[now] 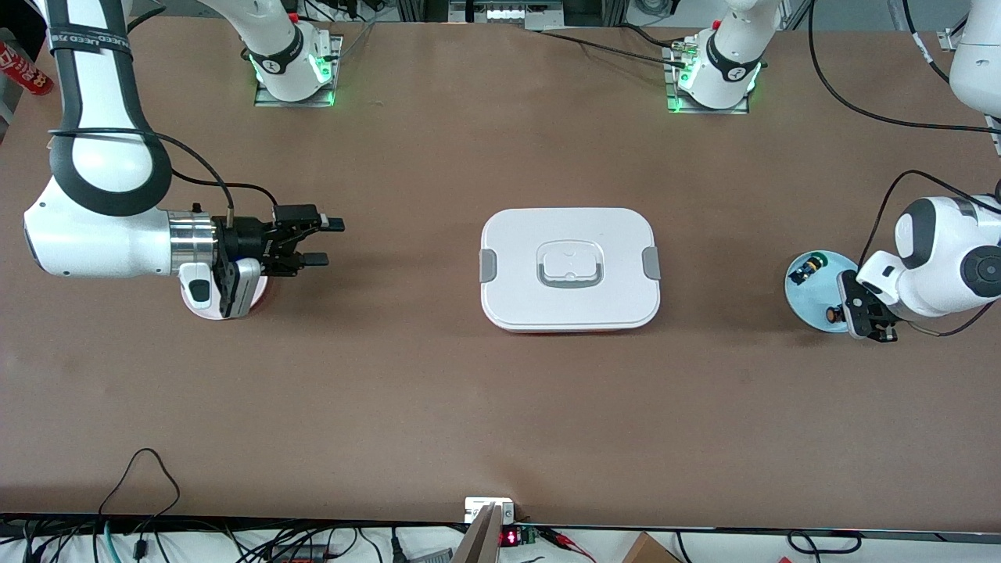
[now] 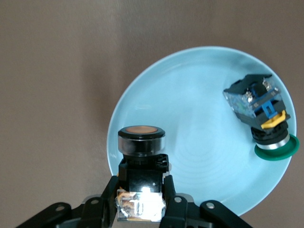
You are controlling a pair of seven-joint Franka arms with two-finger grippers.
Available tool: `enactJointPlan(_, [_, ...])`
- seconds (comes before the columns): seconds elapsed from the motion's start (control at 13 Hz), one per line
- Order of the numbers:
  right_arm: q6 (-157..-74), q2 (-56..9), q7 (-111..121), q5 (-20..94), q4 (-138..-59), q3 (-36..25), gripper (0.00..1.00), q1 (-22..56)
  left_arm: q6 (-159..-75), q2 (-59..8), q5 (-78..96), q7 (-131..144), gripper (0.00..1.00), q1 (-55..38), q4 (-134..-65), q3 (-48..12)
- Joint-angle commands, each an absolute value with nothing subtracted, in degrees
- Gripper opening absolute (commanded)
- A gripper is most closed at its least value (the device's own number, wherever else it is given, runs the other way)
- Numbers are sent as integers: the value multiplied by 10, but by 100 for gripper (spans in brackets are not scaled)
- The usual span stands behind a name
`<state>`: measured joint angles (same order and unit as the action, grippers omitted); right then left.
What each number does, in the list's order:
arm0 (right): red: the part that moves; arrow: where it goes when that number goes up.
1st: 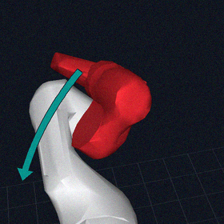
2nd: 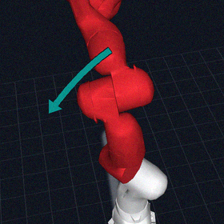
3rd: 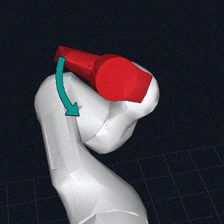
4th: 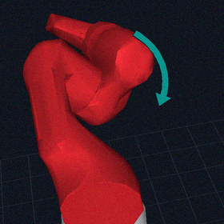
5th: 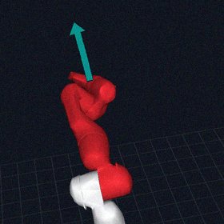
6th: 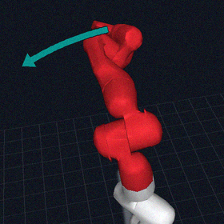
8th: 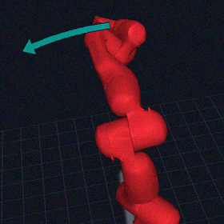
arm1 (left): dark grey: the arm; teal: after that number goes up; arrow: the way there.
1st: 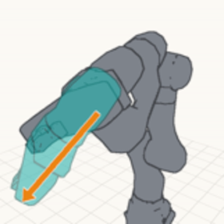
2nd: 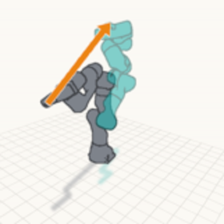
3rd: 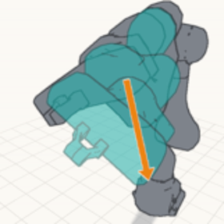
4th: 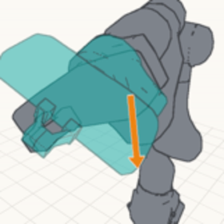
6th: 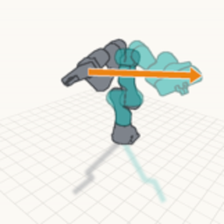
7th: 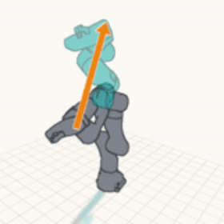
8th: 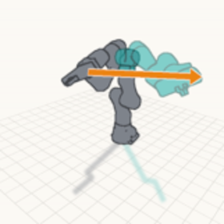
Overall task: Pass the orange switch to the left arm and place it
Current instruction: 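Carry the switch to the blue plate while the right gripper withdraws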
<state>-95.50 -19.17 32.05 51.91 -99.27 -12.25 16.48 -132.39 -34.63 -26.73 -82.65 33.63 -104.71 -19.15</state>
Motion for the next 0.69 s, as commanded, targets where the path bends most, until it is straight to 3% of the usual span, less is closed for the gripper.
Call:
enactJointPlan(0.0, [-948,-181,210,463,-995,-121,100,165,-1322,-344,-279,-834,21,336,-1045,-194])
enactJointPlan(0.38, [-912,-173,56,297,-977,-119,100,169,-1322,-347,-310,-832,21,336,-1055,-194])
enactJointPlan(0.62, [-882,-171,-2,131,-947,-113,100,178,-1322,-349,-314,-832,23,336,-1058,-194])
